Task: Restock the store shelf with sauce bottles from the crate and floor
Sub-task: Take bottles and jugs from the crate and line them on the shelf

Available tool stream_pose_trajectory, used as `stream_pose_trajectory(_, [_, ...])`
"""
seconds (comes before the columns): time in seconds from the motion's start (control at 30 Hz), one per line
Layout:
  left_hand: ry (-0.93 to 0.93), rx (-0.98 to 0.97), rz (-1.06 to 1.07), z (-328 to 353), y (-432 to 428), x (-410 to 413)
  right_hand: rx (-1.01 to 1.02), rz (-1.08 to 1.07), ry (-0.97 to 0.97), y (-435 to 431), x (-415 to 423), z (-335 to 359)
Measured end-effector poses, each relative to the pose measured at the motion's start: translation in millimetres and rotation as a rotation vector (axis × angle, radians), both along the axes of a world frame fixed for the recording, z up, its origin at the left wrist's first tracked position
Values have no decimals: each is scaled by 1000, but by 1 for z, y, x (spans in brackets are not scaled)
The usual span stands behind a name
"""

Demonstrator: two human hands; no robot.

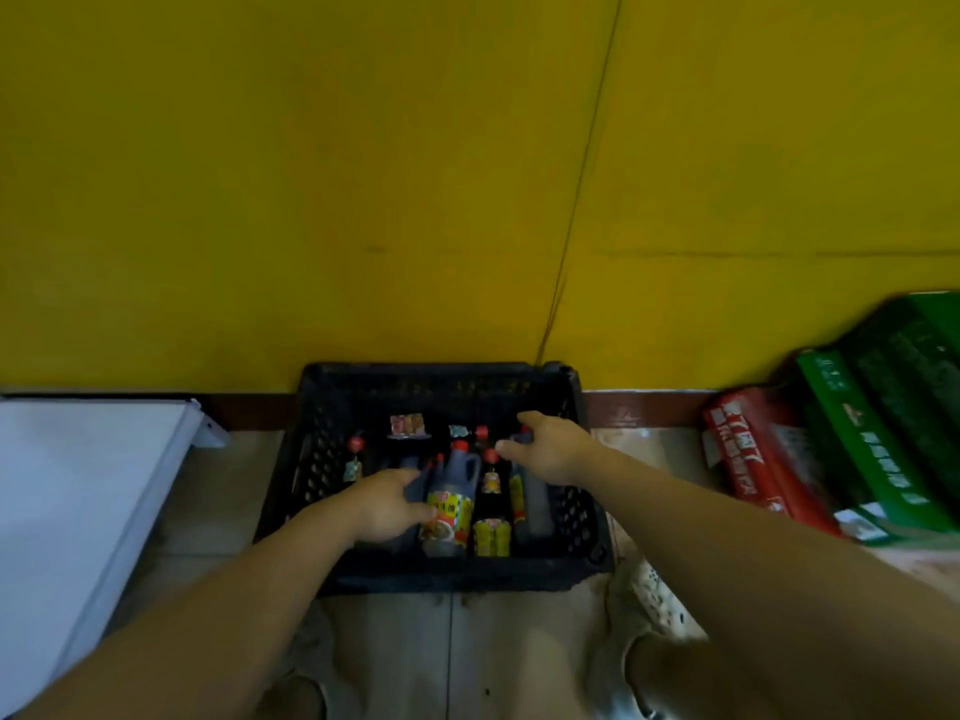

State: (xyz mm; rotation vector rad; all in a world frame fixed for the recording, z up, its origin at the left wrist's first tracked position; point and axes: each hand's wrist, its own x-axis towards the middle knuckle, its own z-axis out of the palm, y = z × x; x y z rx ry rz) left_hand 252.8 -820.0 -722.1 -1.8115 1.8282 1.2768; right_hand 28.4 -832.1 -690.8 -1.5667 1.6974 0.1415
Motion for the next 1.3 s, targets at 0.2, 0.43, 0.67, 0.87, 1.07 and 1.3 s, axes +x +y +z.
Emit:
stream_pose_trajectory(0.2, [105,138,99,-94,-42,9,160,-4,-33,-49,20,-102])
stream_pose_trajectory(0.43, [27,60,27,-175,-67,-1,168,111,22,-100,36,-198])
stream_pose_trajectory(0.67, [-239,5,-223,-218,-65,0,117,372,311,-109,46,-254])
stream_pose_trajectory(0.87, [-250,-43,-290,-230,-60,6,62,205,362,-110,55,-268])
stream_pose_trajectory(1.07, [-118,37,-210,-219,-63,23,84,-114,-25,-105,75,-236])
stream_pose_trajectory(1.3, [154,-8,-27,-156,-38,42,-42,-187,-173,-66,76,-140])
